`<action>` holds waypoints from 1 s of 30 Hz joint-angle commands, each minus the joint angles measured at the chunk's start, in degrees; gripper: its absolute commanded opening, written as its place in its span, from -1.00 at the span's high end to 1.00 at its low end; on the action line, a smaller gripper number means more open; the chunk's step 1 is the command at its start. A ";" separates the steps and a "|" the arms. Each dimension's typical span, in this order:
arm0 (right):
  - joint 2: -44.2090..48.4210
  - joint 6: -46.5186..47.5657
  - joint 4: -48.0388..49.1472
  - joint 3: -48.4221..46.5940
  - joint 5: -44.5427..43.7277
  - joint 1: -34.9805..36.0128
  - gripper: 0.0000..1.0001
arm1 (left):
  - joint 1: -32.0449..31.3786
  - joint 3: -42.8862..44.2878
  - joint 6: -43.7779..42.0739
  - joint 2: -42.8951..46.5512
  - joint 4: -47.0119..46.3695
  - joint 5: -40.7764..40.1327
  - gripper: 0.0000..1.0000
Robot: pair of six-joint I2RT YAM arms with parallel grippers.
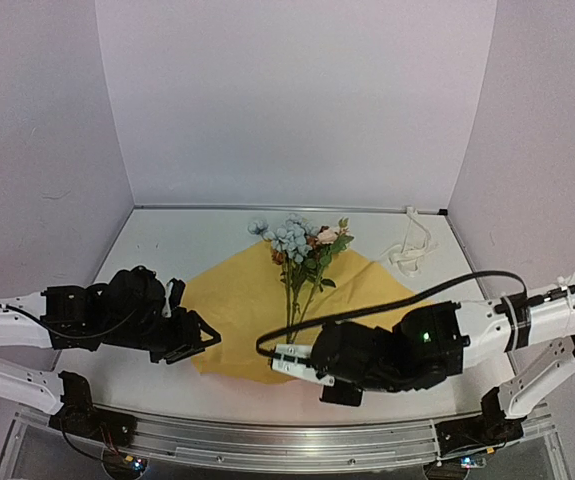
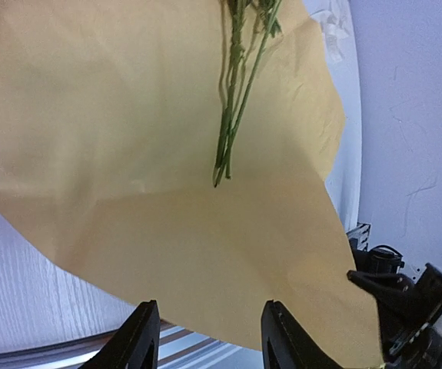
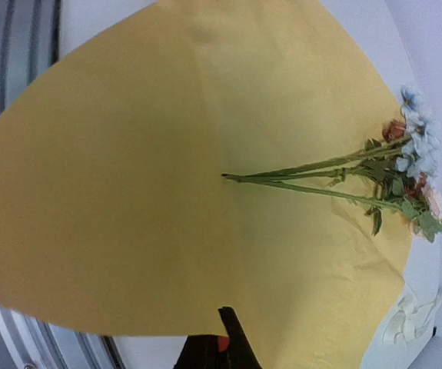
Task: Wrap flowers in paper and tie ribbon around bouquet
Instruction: Pass from the left arm to the right, then fold the bottom corner of the flattened wrapping paper at the center of the board.
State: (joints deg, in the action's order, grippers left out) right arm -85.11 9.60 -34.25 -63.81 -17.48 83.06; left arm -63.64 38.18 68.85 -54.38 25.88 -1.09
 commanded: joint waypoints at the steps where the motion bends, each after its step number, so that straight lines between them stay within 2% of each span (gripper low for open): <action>1: -3.78 -10.99 -10.53 -7.46 6.51 -8.00 1.00 | 0.27 7.39 -10.32 -2.70 5.11 -6.80 0.09; 5: -8.38 -15.46 -15.52 -14.07 9.64 -14.23 1.00 | 0.27 11.12 -17.11 -5.86 3.92 -8.21 0.20; 10: -14.90 -18.53 -17.94 -21.12 13.76 -19.77 1.00 | 0.46 15.16 -26.66 -11.91 1.00 -5.02 0.32; 16: -22.09 -19.80 -18.90 -28.14 17.02 -23.74 1.00 | 3.49 13.89 -29.18 -19.83 -4.83 2.54 0.53; 22: -24.97 -21.71 -19.93 -30.04 16.52 -26.64 1.00 | 8.09 9.27 -29.30 -23.93 -10.47 7.72 0.61; 25: -25.27 -22.30 -19.85 -30.28 16.59 -27.88 0.89 | 9.39 8.19 -29.49 -26.74 -12.07 8.41 0.66; 30: -26.13 -23.71 -19.53 -32.04 18.87 -29.69 0.49 | 10.43 6.78 -28.57 -31.28 -12.88 8.70 0.79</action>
State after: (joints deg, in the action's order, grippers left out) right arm -110.49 -12.24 -53.02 -92.57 -0.36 54.56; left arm -53.95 45.98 40.38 -83.00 16.25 6.00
